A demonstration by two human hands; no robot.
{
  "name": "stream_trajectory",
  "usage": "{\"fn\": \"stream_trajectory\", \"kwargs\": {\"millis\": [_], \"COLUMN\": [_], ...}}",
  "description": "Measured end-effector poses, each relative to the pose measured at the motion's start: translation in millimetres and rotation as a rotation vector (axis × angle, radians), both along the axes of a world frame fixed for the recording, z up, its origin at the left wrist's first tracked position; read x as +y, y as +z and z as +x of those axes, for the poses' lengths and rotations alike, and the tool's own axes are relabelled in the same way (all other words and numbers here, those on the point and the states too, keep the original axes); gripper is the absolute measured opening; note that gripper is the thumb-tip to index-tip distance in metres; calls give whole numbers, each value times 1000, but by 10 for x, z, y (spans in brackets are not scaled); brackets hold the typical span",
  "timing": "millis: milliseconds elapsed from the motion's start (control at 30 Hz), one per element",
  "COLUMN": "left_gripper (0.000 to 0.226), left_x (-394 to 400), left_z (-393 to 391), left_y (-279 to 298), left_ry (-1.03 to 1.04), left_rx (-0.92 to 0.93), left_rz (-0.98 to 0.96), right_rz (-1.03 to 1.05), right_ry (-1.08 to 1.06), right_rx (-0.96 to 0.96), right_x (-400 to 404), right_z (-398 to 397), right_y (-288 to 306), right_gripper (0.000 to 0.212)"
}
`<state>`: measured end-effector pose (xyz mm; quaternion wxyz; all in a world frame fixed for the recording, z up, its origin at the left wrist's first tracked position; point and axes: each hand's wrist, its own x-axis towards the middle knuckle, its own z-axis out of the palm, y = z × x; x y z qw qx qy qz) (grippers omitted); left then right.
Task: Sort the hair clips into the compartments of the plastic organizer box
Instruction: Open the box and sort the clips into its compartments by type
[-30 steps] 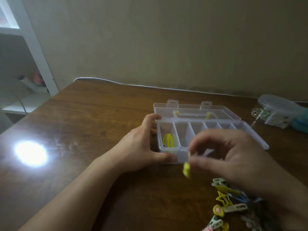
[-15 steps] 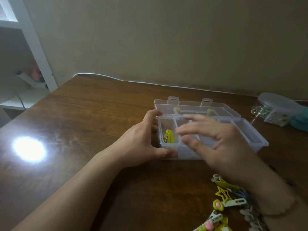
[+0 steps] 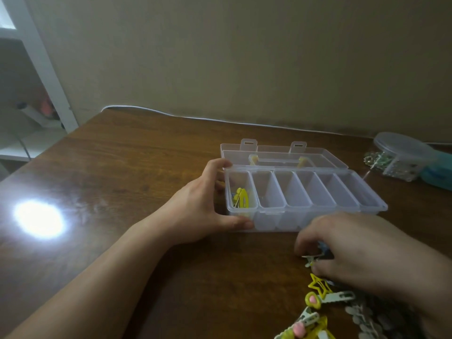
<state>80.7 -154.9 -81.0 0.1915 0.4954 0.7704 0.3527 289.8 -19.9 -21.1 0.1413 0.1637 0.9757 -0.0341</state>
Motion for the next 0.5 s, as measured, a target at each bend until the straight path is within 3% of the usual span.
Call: {"fn": "stream_trajectory", "kwargs": {"millis": [133, 500], "left_gripper": [106, 108], "left_x": [1, -12], "left_z": [-10, -21], "left_y": [-1, -7], "left_ry": [0, -15], "left_rx": [1, 6], "left_rz": [12, 15], "right_rz": [-111, -390], "right_ry": [-29, -20], "right_rx": [87, 329], "right_x": [58, 3], "right_z": [-27, -83], "right_y": [-39, -12], "right_gripper": [19, 41]}}
